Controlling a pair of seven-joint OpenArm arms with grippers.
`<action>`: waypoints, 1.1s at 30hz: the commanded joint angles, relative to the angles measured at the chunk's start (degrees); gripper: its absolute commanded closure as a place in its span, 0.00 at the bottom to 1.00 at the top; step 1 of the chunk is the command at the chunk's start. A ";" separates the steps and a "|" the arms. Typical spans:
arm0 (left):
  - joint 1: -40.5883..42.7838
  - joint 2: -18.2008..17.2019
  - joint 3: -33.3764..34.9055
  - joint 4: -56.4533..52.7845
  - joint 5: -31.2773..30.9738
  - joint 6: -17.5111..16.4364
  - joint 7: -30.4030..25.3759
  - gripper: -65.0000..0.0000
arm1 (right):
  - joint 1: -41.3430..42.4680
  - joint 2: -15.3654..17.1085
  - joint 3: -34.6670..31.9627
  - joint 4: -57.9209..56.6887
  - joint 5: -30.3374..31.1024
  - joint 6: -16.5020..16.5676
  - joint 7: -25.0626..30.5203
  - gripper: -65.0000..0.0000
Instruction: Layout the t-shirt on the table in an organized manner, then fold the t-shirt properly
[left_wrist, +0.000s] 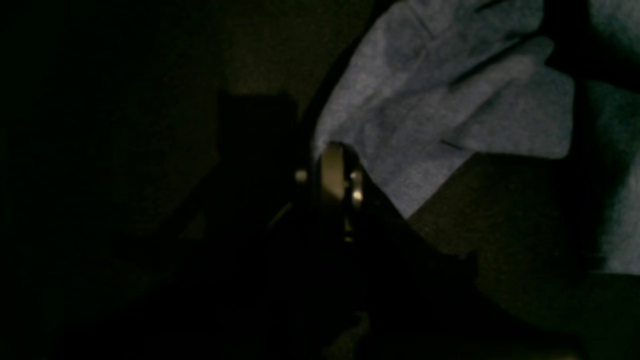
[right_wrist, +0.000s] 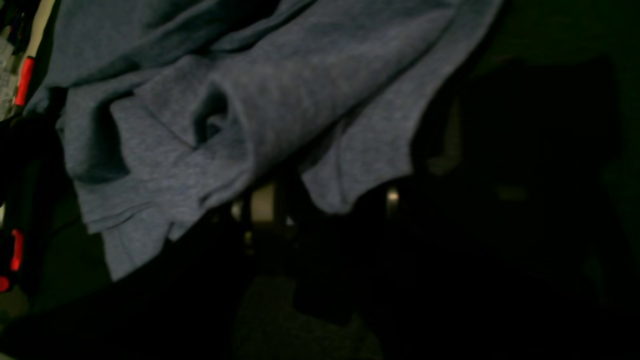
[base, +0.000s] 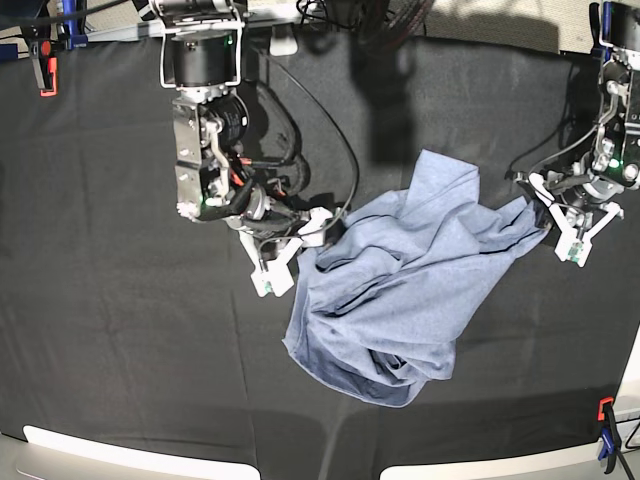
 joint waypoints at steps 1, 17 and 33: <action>-0.90 -1.11 -0.55 0.90 -0.09 0.17 -1.31 1.00 | 1.29 -0.22 -0.07 0.66 0.37 0.28 1.09 0.68; -0.87 -1.11 -0.55 0.90 -0.09 0.17 -0.87 1.00 | 9.60 -2.80 -0.04 -9.88 -2.60 0.31 -3.06 1.00; -0.57 -1.14 -0.55 0.90 -0.13 0.15 1.99 1.00 | -4.55 12.46 0.90 23.47 -13.20 -0.42 -20.17 1.00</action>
